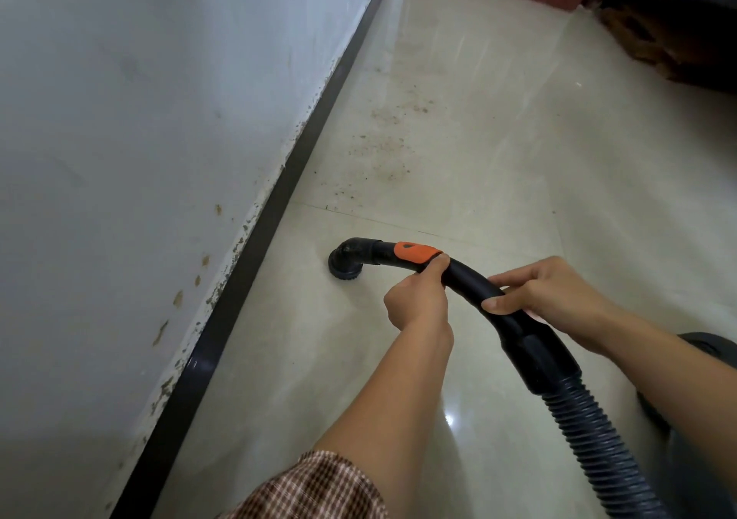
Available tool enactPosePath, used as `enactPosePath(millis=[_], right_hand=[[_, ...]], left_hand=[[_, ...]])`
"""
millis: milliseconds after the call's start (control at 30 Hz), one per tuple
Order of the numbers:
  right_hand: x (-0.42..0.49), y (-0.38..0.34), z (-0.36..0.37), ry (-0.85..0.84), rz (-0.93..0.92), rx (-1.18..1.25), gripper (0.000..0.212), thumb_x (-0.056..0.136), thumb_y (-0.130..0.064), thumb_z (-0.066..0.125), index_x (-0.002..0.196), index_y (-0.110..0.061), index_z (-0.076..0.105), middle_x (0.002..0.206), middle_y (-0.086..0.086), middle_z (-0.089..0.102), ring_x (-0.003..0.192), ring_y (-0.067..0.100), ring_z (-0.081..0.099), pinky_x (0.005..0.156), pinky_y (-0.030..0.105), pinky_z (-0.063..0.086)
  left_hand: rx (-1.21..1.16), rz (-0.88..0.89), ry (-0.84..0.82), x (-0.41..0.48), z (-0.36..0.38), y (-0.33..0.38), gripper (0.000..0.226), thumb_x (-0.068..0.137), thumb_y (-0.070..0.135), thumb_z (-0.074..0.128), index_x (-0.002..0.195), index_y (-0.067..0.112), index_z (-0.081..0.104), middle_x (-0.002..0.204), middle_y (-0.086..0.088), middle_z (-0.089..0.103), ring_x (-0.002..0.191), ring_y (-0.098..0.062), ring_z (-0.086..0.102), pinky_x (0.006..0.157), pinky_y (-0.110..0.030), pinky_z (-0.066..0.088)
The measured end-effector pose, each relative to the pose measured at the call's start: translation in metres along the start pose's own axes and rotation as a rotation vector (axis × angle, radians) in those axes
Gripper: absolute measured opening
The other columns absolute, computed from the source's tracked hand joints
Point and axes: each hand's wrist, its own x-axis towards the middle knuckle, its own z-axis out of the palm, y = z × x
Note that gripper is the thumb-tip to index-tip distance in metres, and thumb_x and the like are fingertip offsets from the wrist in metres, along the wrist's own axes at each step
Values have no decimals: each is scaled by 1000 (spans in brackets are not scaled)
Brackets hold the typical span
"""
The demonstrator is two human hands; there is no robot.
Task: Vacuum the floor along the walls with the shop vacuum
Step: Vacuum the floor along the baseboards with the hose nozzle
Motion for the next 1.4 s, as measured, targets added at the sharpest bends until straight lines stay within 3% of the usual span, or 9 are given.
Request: enactPosePath(millis=[300,800,933,1167,1300,1400], right_hand=[[13,-23,42,-53,-48,2,22,73,1,76,83,-19,80,76,12,76,61,19,69,53,19,53],[31,-34,67,-89,-65,57,24,73,1,77,82,-22,80,77,9,76,63,18,70,55,18,54],[35,-38,65,-54,-49,45,23,73,-1,76,76,-23,79,76,9,76,64,21,70,56,22,56],[49,-68,58,30,-21,-38,17,70,-3,76,77,-17,80,75,13,75,62,25,68,71,40,60],[53,-90,58,71,-31,-118,14,69,-7,77,80,-15,79,73,13,74,65,26,69,73,42,61],[56,-101,58,76,-26,-173,16,70,-9,78,84,-15,79,70,10,73,64,23,68,71,37,60]], left_hand=[[-61,72,64,14,-33,30,21,67,19,87,71,14,66,74,0,73,80,-19,72,70,-25,47],[-81,115,111,33,-50,48,16,68,22,85,66,19,70,68,7,73,79,-13,72,61,-22,43],[-89,78,125,38,-35,51,18,70,20,85,66,18,68,72,3,72,77,-15,70,64,-24,46],[-109,-12,183,38,-5,86,28,65,23,85,68,13,59,69,-1,65,61,-14,62,50,-25,41],[-124,-69,129,42,0,110,32,67,16,85,76,7,55,72,-6,63,65,-17,61,67,-30,48],[-115,-92,66,47,-2,117,28,70,9,83,82,4,58,71,-7,65,64,-15,64,58,-24,48]])
